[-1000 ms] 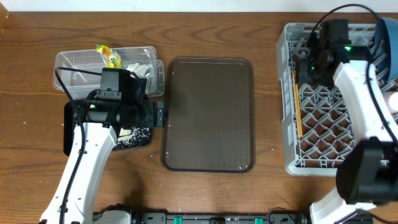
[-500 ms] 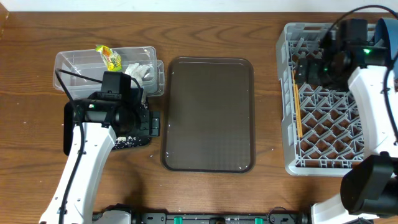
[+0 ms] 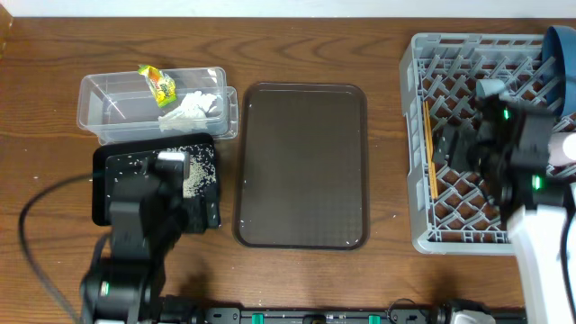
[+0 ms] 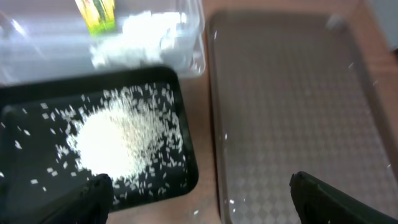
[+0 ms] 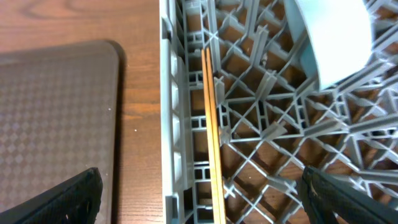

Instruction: Sort waste into correct bins and load items into the dishwasher rack

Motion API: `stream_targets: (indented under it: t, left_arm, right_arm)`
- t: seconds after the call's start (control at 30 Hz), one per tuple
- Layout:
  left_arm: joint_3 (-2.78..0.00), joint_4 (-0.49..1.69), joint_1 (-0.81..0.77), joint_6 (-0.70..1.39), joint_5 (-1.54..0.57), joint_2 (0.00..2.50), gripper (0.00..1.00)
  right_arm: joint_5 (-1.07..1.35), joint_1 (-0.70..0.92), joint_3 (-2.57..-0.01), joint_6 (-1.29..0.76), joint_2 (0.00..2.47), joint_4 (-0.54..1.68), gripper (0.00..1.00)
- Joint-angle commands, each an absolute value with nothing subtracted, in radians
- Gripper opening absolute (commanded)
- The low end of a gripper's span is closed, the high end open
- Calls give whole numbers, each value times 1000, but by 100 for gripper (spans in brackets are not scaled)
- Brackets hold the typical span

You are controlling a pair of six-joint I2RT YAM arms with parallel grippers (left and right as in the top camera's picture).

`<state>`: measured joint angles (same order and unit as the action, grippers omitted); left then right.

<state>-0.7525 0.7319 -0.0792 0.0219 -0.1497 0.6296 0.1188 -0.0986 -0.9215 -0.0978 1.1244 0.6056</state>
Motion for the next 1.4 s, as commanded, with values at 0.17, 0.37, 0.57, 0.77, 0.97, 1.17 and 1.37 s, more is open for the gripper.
stream_targets:
  t: [0.17, 0.37, 0.57, 0.77, 0.97, 1.17, 1.37]
  left_arm:
    - [-737, 724, -74, 5, -133, 500, 94]
    - [-737, 724, -74, 5, -133, 502, 94]
    - [-737, 724, -74, 5, -133, 502, 94]
    - [-737, 724, -74, 5, -133, 502, 94]
    - [-737, 724, -74, 5, -133, 502, 94]
    - [-737, 724, -74, 5, -133, 502, 94]
    - [-737, 724, -74, 5, -133, 502, 94]
  right_arm:
    - [109, -98, -802, -93, 988, 616, 99]
    - [109, -98, -802, -93, 989, 693, 99]
    - [109, -98, -802, -93, 989, 700, 99]
    - [109, -98, -802, -93, 989, 700, 99]
    - [109, -98, -802, -93, 989, 700, 99]
    - [109, -98, -802, -93, 988, 700, 99]
    - [109, -97, -789, -93, 922, 700, 99]
